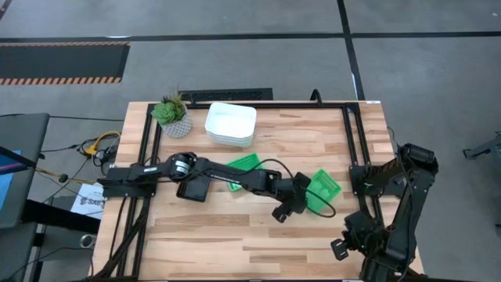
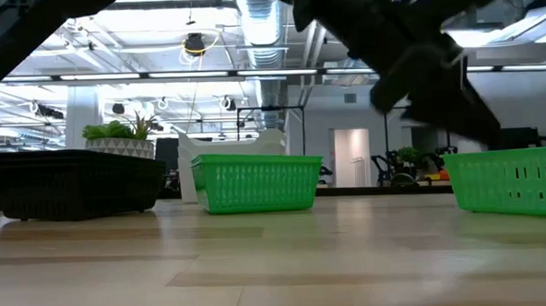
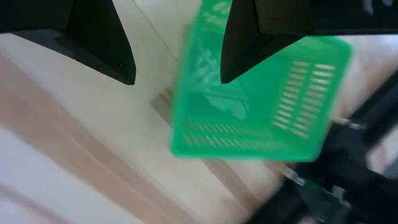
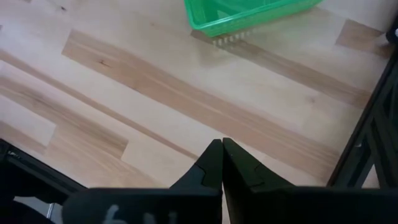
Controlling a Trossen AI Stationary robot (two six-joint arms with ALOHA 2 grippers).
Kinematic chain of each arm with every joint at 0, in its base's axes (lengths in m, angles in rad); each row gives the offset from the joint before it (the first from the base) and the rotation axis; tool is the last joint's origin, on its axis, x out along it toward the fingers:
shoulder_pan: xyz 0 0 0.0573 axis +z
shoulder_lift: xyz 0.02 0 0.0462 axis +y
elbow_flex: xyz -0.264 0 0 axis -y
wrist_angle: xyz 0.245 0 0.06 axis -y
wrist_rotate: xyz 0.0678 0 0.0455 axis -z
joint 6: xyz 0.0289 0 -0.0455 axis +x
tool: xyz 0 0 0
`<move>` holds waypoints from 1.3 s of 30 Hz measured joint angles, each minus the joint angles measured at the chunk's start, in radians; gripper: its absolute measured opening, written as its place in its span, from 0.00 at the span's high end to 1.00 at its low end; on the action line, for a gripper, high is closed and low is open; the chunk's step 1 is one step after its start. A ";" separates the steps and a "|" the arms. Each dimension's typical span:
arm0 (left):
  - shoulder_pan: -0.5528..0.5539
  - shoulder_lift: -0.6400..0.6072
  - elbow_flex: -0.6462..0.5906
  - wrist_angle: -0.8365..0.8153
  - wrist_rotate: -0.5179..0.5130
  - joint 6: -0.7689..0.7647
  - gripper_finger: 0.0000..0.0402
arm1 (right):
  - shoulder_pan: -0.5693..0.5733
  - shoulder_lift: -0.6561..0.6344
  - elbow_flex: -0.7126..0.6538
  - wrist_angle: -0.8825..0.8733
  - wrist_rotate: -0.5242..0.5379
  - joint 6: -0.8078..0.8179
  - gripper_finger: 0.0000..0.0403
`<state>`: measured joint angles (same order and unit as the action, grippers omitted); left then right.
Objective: Stack baskets by color
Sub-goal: Stack the right green bin on top of the green bins
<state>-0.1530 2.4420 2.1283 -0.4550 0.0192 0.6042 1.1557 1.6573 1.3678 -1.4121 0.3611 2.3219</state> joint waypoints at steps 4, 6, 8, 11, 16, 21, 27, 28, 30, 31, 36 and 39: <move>-0.003 0.023 0.000 0.015 -0.024 0.020 0.44 | 0.000 0.000 0.000 0.006 -0.001 0.000 0.95; 0.002 0.029 0.000 0.020 -0.028 0.021 0.44 | -0.002 -0.001 0.000 0.010 -0.001 0.000 0.95; 0.009 0.037 0.001 0.050 -0.027 0.020 0.44 | -0.007 -0.001 0.000 0.012 -0.003 0.000 0.95; 0.015 0.046 0.000 0.051 -0.031 0.033 0.44 | -0.007 -0.001 0.000 0.011 -0.003 0.000 0.94; 0.014 0.070 0.000 0.060 -0.063 0.067 0.44 | -0.007 -0.001 0.000 0.013 -0.003 0.000 0.94; 0.014 0.074 0.000 0.035 -0.068 0.091 0.50 | -0.007 -0.001 0.000 0.015 -0.003 0.000 0.95; 0.015 0.074 0.000 0.032 -0.077 0.092 0.76 | -0.009 -0.001 0.000 0.026 -0.003 0.000 0.94; 0.016 0.074 0.000 0.031 -0.077 0.092 0.80 | -0.011 -0.001 0.000 0.030 -0.003 0.000 0.94; 0.016 0.074 0.000 0.027 -0.077 0.091 0.90 | -0.013 -0.001 0.000 0.036 -0.003 0.000 0.95; 0.016 0.074 0.000 0.027 -0.077 0.092 0.94 | -0.013 -0.001 0.000 0.037 -0.003 0.000 0.95; 0.009 0.074 0.000 0.034 -0.080 0.096 0.99 | -0.013 -0.001 0.000 0.037 -0.003 0.000 0.95; -0.011 0.061 0.000 0.000 -0.080 0.111 1.00 | -0.013 -0.001 0.000 0.037 -0.003 0.000 0.95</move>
<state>-0.1636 2.5029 2.1281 -0.4549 -0.0610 0.7149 1.1431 1.6566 1.3678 -1.3750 0.3580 2.3215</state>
